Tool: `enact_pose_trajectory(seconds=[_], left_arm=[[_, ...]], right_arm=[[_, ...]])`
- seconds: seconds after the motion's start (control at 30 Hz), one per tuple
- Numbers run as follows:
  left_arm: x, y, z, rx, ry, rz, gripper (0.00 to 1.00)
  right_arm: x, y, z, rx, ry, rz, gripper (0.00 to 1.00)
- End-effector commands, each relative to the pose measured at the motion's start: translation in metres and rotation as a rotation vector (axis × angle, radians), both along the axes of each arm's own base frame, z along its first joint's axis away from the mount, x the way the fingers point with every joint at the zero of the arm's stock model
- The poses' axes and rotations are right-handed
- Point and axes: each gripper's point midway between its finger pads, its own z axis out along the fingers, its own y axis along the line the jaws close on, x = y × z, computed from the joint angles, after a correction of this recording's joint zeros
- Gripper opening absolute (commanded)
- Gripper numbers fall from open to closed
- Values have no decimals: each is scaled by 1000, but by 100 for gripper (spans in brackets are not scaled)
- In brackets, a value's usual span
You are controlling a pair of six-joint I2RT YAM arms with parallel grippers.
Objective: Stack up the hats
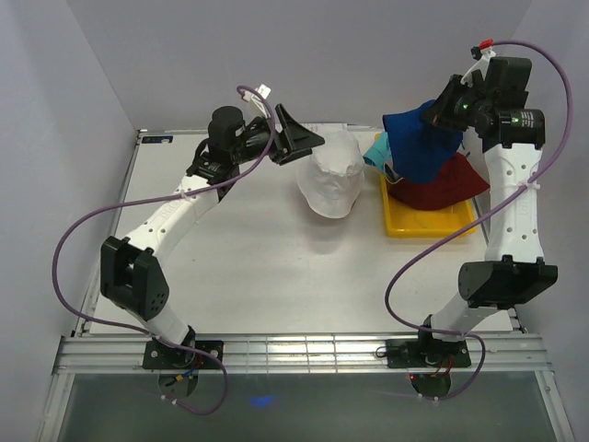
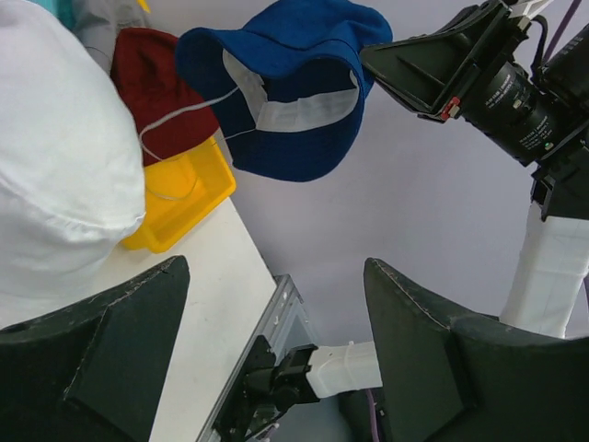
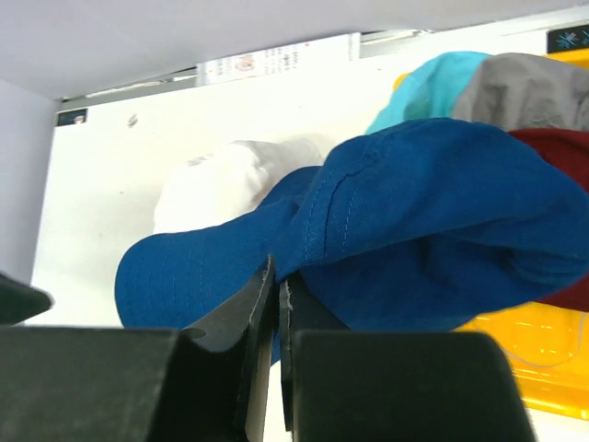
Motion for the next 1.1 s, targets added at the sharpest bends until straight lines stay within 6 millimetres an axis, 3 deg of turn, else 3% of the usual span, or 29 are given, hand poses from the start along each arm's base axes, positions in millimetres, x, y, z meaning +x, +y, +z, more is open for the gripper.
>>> enact_pose_trajectory(seconds=[0.0, 0.13, 0.5, 0.77, 1.07], left_arm=[[-6, -20, 21, -71, -29, -55, 87], [-6, -37, 17, -89, 5, -79, 87], [11, -38, 47, -297, 79, -12, 88], [8, -32, 79, -530, 184, -35, 89], [2, -45, 96, -608, 236, -74, 89]], right_arm=[[-22, 16, 64, 52, -179, 84, 8], [-39, 27, 89, 70, -256, 149, 8], [-91, 71, 141, 188, -455, 437, 8], [-109, 80, 159, 209, -519, 520, 8], [-124, 88, 169, 235, -552, 592, 8]])
